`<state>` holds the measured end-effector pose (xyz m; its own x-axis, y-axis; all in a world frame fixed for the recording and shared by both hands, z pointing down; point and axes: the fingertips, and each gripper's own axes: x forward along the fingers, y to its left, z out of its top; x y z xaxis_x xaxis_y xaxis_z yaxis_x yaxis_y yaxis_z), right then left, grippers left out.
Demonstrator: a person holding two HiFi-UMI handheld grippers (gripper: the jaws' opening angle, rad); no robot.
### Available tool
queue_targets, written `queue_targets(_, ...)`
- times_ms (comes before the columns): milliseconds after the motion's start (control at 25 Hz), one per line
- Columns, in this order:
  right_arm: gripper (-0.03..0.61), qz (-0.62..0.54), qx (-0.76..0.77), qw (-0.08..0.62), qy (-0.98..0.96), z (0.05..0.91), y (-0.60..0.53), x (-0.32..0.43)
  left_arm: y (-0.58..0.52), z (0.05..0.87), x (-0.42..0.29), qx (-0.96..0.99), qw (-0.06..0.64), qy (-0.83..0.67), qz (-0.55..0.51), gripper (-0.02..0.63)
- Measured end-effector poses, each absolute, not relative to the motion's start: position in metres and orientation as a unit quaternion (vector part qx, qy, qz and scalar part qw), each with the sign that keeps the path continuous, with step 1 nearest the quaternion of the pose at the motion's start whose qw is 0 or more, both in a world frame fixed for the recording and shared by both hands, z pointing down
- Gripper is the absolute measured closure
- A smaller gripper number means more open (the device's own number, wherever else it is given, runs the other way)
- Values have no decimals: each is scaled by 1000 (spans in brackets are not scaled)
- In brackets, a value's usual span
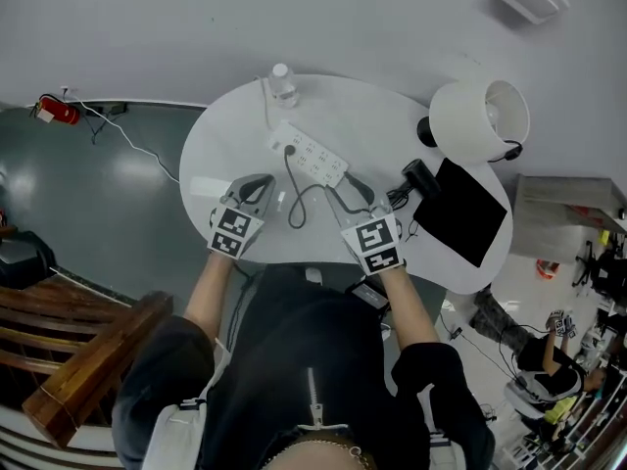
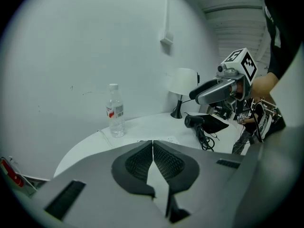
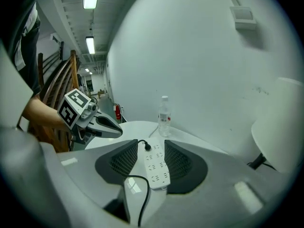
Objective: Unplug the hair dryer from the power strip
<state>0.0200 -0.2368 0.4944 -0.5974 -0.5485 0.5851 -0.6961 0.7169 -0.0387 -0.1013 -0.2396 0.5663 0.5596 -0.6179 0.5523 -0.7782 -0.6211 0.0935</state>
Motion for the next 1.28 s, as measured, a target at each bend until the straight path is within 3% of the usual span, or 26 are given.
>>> queue_targets(480,217,110,283,413,-859,554,-259,5,-259,590,-113,868,182,-389,248,600)
queue_targets(1280,173,155,208,501,-826,643,-281,-7,-286,622,-109,867,203,-366,270,600)
